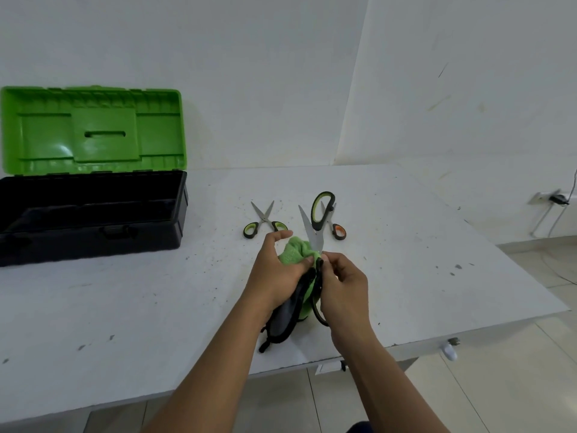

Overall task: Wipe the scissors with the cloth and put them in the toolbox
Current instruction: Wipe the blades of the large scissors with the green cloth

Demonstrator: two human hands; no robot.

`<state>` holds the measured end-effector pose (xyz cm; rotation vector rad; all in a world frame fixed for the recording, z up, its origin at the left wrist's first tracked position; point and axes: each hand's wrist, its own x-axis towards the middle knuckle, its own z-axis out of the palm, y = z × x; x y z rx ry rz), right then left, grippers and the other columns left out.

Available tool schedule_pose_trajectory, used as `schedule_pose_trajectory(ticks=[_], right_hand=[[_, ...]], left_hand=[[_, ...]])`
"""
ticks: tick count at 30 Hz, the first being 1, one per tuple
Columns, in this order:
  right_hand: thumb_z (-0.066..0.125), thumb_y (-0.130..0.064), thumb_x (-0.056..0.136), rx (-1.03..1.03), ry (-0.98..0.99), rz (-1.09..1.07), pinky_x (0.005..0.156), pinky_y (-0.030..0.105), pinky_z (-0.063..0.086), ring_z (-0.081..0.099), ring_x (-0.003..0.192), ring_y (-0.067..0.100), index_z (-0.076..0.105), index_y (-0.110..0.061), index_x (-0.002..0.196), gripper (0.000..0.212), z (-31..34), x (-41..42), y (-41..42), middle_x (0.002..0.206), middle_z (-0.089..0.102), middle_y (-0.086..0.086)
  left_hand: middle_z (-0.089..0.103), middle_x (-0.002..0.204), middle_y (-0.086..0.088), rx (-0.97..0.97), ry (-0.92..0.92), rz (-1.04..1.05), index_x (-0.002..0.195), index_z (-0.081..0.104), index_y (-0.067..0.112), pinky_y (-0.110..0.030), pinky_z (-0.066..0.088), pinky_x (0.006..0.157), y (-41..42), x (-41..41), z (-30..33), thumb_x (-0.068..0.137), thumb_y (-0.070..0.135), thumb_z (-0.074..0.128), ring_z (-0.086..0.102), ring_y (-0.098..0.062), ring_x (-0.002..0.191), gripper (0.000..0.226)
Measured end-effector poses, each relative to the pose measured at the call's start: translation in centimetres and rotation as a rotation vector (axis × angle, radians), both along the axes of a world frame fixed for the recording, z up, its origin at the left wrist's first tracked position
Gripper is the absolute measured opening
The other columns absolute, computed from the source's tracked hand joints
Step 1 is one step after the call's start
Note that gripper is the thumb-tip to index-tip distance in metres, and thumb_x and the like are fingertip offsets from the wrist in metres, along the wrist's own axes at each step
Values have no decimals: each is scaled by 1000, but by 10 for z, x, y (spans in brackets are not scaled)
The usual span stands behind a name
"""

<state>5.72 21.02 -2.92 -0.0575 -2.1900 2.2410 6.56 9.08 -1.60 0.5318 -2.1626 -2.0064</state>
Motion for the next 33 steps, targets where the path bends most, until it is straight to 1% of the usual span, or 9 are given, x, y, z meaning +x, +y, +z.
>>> schedule_pose_trajectory(ticks=[2, 8, 12, 18, 20, 24, 29, 31, 33], right_hand=[[58, -17, 105, 21, 10, -32, 77, 37, 59, 72, 84, 20, 77, -20, 88, 26, 0, -4, 0, 86, 77, 1], [63, -21, 102, 4, 13, -99, 71, 34, 49, 57, 69, 13, 76, -20, 85, 22, 5, -19, 2, 75, 68, -5], [61, -21, 102, 13, 4, -109, 65, 31, 46, 55, 66, 12, 76, -19, 85, 22, 5, -27, 6, 80, 68, 3], [59, -31, 106, -22, 9, -230, 82, 39, 52, 56, 76, 16, 71, -26, 91, 20, 7, -43, 21, 84, 66, -4], [58, -33, 106, 46, 76, -196, 79, 39, 51, 56, 74, 19, 71, -29, 98, 16, 4, -42, 26, 85, 65, -5], [61, -23, 105, 139, 203, -57, 53, 26, 42, 46, 59, 18, 72, -33, 105, 15, -6, -30, 30, 83, 61, -2], [67, -15, 101, 288, 380, 9, 67, 14, 43, 54, 69, 9, 75, -42, 110, 29, -13, -22, 38, 93, 62, -6], [69, -15, 100, 328, 408, 11, 81, 26, 50, 61, 79, 6, 76, -46, 108, 33, -15, -21, 39, 97, 62, -10], [71, -17, 98, 378, 435, -7, 91, 53, 51, 64, 86, 8, 77, -47, 108, 32, -19, -23, 39, 96, 59, -13]], left_hand=[[71, 120, 1, -14, 7, -26, 129, 52, 40, -35, 64, 86, 0, 0, 3, 92, 25, 82, 75, -15, 98, 51], [74, 103, 4, -128, -3, -79, 123, 50, 38, -40, 64, 86, 1, 5, 5, 89, 24, 83, 76, -18, 90, 49], [76, 106, -5, -189, -59, -174, 123, 49, 41, -45, 63, 88, -5, 9, 2, 87, 28, 85, 77, -25, 91, 53], [71, 113, -1, -252, -164, -328, 138, 45, 42, -39, 60, 96, -20, 17, 5, 86, 29, 86, 74, -19, 95, 67], [69, 121, 0, -197, -142, -217, 137, 46, 45, -41, 59, 99, -22, 12, 6, 86, 33, 86, 73, -19, 103, 66], [66, 126, 0, 4, -75, -44, 131, 47, 44, -43, 56, 104, -20, -3, 15, 90, 40, 81, 70, -21, 111, 53], [79, 115, -6, 255, -84, -44, 135, 58, 26, -44, 60, 98, -21, -10, 16, 98, 30, 73, 78, -24, 102, 40], [80, 107, -10, 366, -70, -75, 123, 68, 17, -41, 61, 89, -20, -8, 18, 101, 27, 66, 79, -25, 93, 24], [76, 89, -12, 482, -76, -106, 98, 74, 12, -35, 59, 74, -20, -2, 25, 101, 31, 57, 74, -26, 74, 26]])
